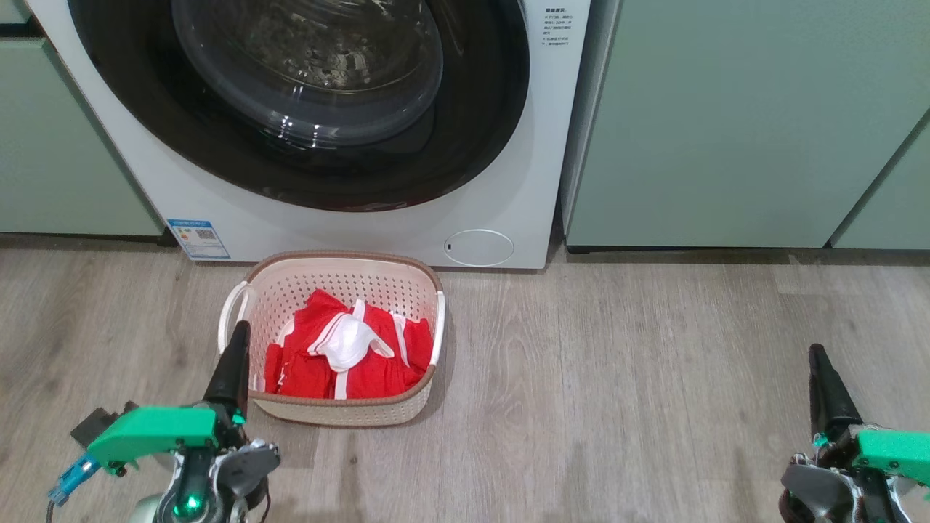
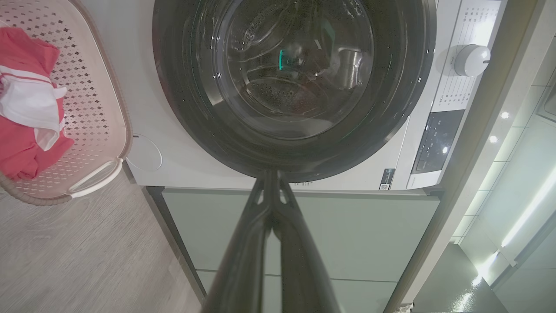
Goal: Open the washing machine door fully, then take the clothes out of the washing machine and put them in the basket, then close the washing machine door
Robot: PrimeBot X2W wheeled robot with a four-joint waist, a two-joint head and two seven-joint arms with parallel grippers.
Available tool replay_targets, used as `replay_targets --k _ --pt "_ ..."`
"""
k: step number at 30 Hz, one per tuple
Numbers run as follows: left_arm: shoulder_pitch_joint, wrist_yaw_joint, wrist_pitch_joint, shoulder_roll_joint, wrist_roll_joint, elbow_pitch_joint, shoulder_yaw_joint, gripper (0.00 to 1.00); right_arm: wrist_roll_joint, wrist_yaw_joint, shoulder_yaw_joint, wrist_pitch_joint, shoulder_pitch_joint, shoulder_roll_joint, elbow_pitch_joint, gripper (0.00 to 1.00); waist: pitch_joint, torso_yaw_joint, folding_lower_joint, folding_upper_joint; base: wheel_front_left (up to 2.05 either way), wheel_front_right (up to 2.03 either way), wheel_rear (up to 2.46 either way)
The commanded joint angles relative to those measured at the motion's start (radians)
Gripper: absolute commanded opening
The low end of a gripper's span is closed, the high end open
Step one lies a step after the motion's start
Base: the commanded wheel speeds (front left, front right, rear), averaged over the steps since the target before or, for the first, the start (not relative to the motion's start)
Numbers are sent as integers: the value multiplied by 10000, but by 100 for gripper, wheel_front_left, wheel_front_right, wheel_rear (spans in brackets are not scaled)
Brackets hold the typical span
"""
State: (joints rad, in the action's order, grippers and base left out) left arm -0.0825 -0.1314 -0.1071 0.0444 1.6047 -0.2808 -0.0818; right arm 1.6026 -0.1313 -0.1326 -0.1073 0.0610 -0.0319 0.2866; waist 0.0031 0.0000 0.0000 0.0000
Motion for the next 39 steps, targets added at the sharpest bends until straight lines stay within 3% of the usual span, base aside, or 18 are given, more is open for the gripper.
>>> replay_targets --k 1,39 --pt "-255 8 -62 58 38 358 -321 0 61 6 188 -59 469 -183 -418 0 0 0 0 0 0 0 0" --pt "-255 8 -61 58 40 359 -320 0 62 6 189 -58 469 -183 -418 0 0 0 0 0 0 0 0"
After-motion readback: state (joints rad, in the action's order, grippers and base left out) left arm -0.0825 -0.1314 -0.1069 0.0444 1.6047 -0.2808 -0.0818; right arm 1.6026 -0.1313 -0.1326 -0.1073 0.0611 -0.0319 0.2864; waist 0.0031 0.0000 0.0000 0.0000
